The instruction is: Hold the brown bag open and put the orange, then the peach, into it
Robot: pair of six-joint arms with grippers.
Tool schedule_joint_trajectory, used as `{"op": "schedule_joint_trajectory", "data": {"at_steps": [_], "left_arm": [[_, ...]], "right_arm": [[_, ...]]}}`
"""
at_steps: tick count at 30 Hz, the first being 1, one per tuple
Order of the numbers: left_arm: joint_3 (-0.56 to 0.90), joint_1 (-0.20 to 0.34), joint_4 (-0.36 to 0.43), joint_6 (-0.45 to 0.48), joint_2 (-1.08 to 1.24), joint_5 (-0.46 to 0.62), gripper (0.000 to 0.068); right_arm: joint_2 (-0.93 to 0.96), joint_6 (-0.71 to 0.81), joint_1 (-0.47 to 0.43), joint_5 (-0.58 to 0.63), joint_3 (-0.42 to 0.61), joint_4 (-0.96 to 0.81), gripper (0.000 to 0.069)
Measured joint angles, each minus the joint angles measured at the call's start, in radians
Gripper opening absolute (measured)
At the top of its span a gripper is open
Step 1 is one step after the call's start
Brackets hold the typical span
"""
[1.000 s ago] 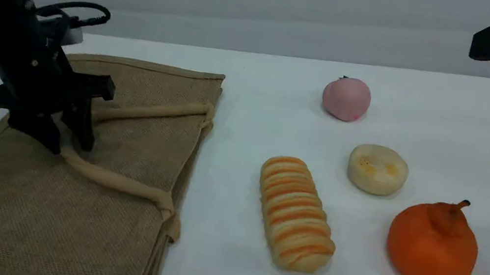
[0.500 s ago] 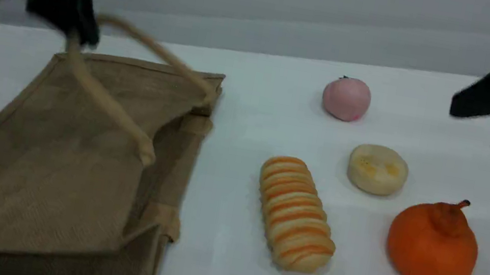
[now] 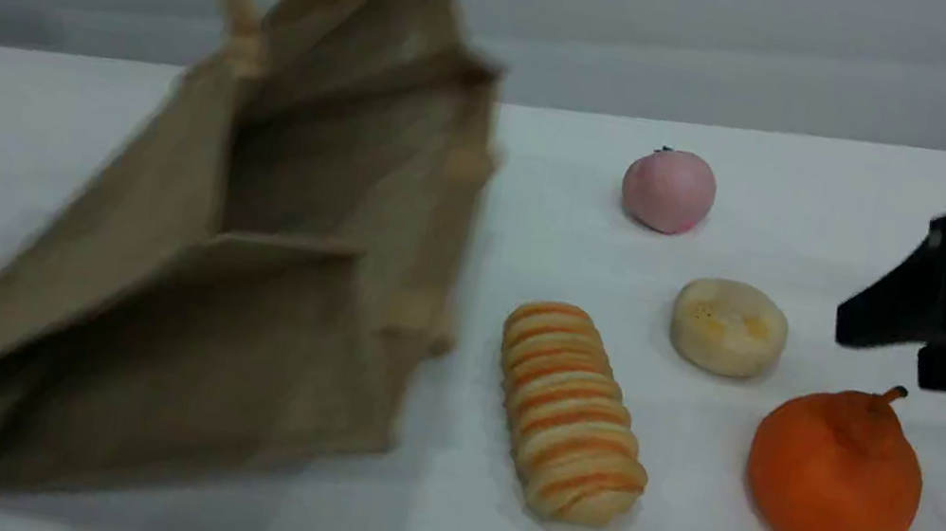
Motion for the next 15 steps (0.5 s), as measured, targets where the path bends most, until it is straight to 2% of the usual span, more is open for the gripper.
{"op": "schedule_joint_trajectory", "data": {"at_steps": [8, 15], "left_arm": [[0.001, 0.000, -0.005, -0.044, -0.004, 0.000, 0.0071], [0.004, 0.000, 0.052, -0.090, -0.036, 0.000, 0.0071]], "right_arm": [[0.060, -0.041, 0.000, -0.015, 0.000, 0.017, 0.0471], [0.093, -0.067, 0.002, -0.040, 0.001, 0.048, 0.0471]]}}
